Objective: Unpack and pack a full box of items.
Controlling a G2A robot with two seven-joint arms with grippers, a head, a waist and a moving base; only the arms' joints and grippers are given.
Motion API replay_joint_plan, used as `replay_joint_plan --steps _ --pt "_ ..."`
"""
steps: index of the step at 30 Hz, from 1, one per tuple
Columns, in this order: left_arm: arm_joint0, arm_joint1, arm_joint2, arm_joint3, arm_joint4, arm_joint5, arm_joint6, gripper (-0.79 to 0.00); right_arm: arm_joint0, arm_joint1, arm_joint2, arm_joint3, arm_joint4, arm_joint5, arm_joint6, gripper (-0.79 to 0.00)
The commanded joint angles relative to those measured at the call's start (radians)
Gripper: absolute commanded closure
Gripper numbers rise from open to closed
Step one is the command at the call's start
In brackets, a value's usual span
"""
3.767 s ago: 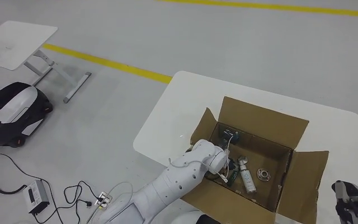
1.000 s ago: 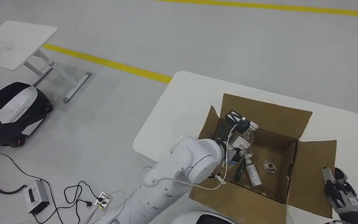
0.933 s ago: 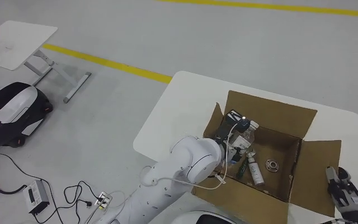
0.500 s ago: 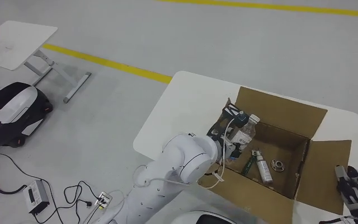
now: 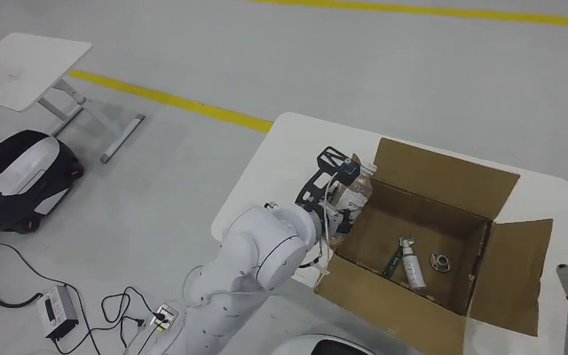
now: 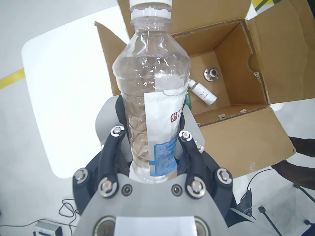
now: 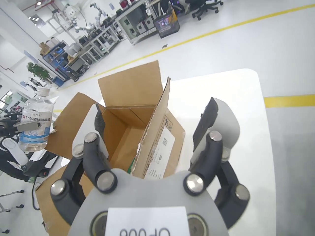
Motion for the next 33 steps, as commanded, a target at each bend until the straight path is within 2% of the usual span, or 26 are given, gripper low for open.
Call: replay_joint_plan --steps 1,6,7,8,9,10,17,33 --pt "0.017 0.007 -0.04 -0.02 0.034 -0.019 -0.031 0.0 -0.029 -0.002 0.028 -0.014 -0.002 -0.029 -0.023 -0.785" --pt "0.074 0.023 -0.112 -0.025 0.094 -0.075 -0.061 0.0 -0.091 -0.009 0.085 -0.046 -0.035 -0.09 -0.101 -0.785" --pt "0.089 0.026 -0.123 -0.021 0.102 -0.083 -0.061 0.0 -0.101 -0.011 0.093 -0.052 -0.048 -0.097 -0.122 -0.526" --pt "0.102 0.029 -0.135 -0.019 0.113 -0.091 -0.061 0.0 -0.112 -0.013 0.1 -0.055 -0.063 -0.1 -0.141 -0.366" --pt "0.116 0.032 -0.145 -0.015 0.123 -0.098 -0.061 0.0 -0.122 -0.015 0.106 -0.059 -0.078 -0.102 -0.161 -0.086" --pt "0.128 0.034 -0.154 -0.013 0.127 -0.101 -0.061 0.0 -0.131 -0.017 0.108 -0.062 -0.092 -0.106 -0.177 0.0" --pt "0.179 0.043 -0.172 0.043 0.168 -0.093 -0.061 0.0 -0.166 -0.028 0.107 -0.061 -0.126 -0.122 -0.237 0.0" --pt "0.183 0.043 -0.169 0.047 0.166 -0.097 -0.053 0.0 -0.213 -0.046 0.123 -0.067 -0.212 -0.191 -0.333 0.0"
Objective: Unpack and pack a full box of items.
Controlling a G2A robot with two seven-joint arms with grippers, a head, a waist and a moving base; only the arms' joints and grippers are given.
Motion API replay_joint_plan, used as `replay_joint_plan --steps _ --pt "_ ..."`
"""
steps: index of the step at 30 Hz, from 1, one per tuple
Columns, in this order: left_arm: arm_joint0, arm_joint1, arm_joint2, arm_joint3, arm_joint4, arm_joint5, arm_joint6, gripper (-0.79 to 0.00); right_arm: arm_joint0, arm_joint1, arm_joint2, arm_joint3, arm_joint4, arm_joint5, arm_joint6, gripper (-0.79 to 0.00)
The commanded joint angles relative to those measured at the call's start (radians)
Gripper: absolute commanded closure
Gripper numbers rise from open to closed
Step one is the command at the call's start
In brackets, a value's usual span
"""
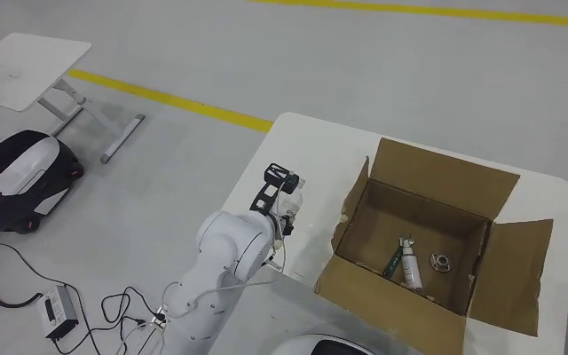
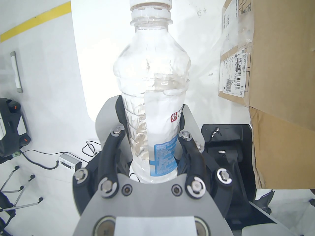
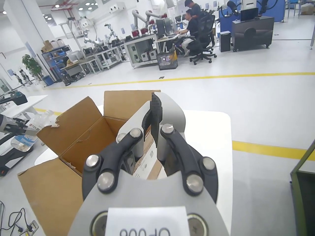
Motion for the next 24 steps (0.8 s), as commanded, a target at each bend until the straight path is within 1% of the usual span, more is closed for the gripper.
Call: replay_joint_plan --steps 1,3,8,14,17,20,24 --pt "0.016 0.001 0.013 0.024 0.005 -0.024 0.031 0.0 -0.001 -0.002 -0.001 0.008 -0.005 -0.006 -0.006 0.0" --pt "0.026 0.003 0.025 0.052 0.033 -0.036 0.061 0.0 -0.001 -0.004 0.003 0.016 -0.004 -0.01 -0.01 0.0" --pt "0.023 0.006 0.018 0.169 0.078 -0.031 0.097 0.0 -0.007 -0.008 0.017 0.038 0.001 -0.016 -0.015 0.0" --pt "0.008 0.007 0.022 0.329 0.083 -0.042 0.175 0.0 -0.002 -0.013 0.029 0.056 0.008 -0.025 -0.01 0.0" --pt "0.001 0.006 0.031 0.391 0.085 -0.04 0.214 0.0 0.004 -0.014 0.032 0.061 0.01 -0.03 -0.006 0.0" --pt "-0.01 0.004 0.045 0.437 0.085 -0.039 0.245 0.0 0.008 -0.016 0.031 0.063 0.009 -0.033 0.0 0.0" --pt "-0.028 0.001 0.057 0.49 0.072 -0.025 0.257 0.0 0.015 -0.019 0.024 0.064 0.003 -0.035 0.01 0.0"
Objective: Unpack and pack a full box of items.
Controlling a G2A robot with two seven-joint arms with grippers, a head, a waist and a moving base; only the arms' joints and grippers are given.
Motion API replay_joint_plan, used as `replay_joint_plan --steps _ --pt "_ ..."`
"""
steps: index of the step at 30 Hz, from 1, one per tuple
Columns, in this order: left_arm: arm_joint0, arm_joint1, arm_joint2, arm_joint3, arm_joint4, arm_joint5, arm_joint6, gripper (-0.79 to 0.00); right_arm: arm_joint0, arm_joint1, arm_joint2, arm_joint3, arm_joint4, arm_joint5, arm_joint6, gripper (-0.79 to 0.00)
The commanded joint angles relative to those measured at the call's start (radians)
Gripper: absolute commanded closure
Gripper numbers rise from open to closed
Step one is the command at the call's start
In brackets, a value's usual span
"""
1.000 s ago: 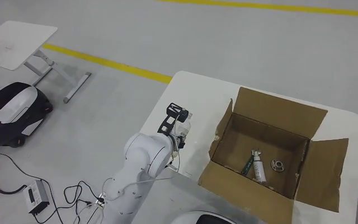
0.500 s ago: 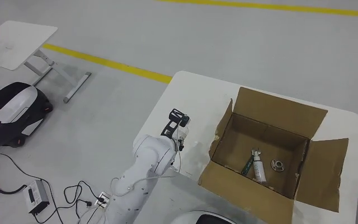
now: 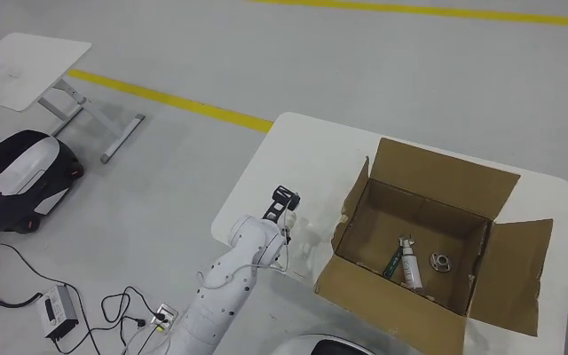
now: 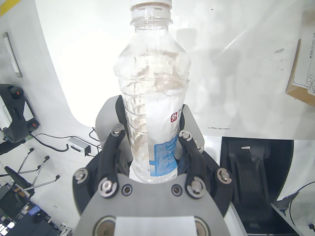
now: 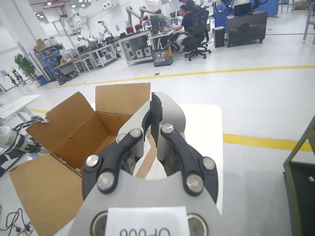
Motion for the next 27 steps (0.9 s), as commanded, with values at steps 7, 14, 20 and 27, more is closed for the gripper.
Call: replay_joint_plan --steps 7,14,20,27 --pt "-0.032 -0.003 0.018 0.098 0.001 0.017 0.018 0.0 0.009 -0.005 -0.009 -0.003 -0.012 -0.002 0.013 0.0" --pt "-0.068 -0.007 0.03 0.178 0.005 0.034 0.045 -0.009 0.013 -0.009 -0.008 -0.001 -0.023 -0.007 0.021 0.0" --pt "-0.098 -0.011 0.044 0.225 -0.002 0.038 0.05 -0.496 0.015 -0.012 -0.005 -0.001 -0.034 -0.009 0.025 0.0" --pt "-0.114 -0.013 0.052 0.236 -0.005 0.034 0.042 -0.785 0.023 -0.016 -0.004 -0.004 -0.039 -0.006 0.036 -0.028"
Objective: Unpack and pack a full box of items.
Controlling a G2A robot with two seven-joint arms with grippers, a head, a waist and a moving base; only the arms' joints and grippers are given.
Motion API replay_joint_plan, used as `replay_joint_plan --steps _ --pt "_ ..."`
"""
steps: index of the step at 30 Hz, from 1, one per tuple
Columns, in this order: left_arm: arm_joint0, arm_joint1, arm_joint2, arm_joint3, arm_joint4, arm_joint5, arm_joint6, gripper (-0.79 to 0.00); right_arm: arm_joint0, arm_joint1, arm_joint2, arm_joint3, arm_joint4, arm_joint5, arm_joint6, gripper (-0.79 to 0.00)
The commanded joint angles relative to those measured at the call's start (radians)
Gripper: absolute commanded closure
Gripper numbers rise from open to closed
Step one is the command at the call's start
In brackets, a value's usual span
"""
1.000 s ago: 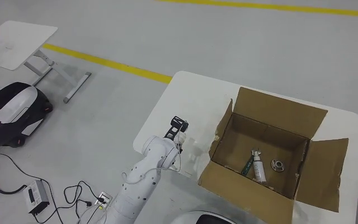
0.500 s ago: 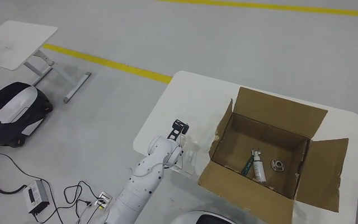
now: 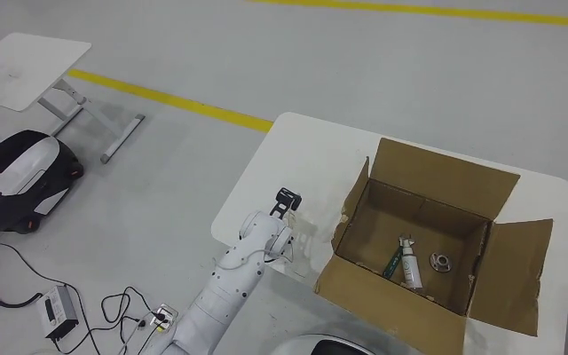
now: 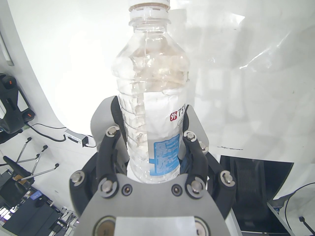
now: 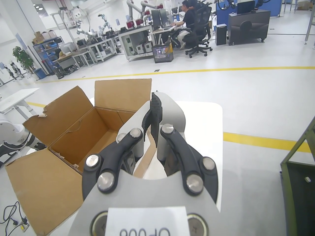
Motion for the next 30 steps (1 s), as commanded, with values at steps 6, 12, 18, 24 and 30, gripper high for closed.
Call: replay_joint_plan --steps 6,12,18,24,30 --pt "0.021 0.003 -0.008 -0.083 0.001 -0.013 -0.013 -0.785 0.01 -0.003 -0.005 -0.01 0.003 -0.003 0.018 0.0" --pt "0.069 0.011 -0.04 -0.223 0.001 -0.027 -0.041 -0.785 0.023 -0.004 0.004 -0.043 0.042 -0.008 0.044 0.0" --pt "0.126 0.021 -0.101 -0.399 0.013 -0.036 -0.074 -0.785 0.033 0.0 0.007 -0.13 0.076 -0.011 0.155 0.0" --pt "0.16 0.028 -0.172 -0.542 0.011 -0.011 -0.088 -0.785 0.115 0.017 -0.097 -0.135 -0.074 -0.032 0.373 0.0" --pt "0.165 0.031 -0.211 -0.624 -0.015 -0.013 -0.079 -0.785 0.223 0.021 -0.322 -0.135 -0.254 0.085 0.528 0.0"
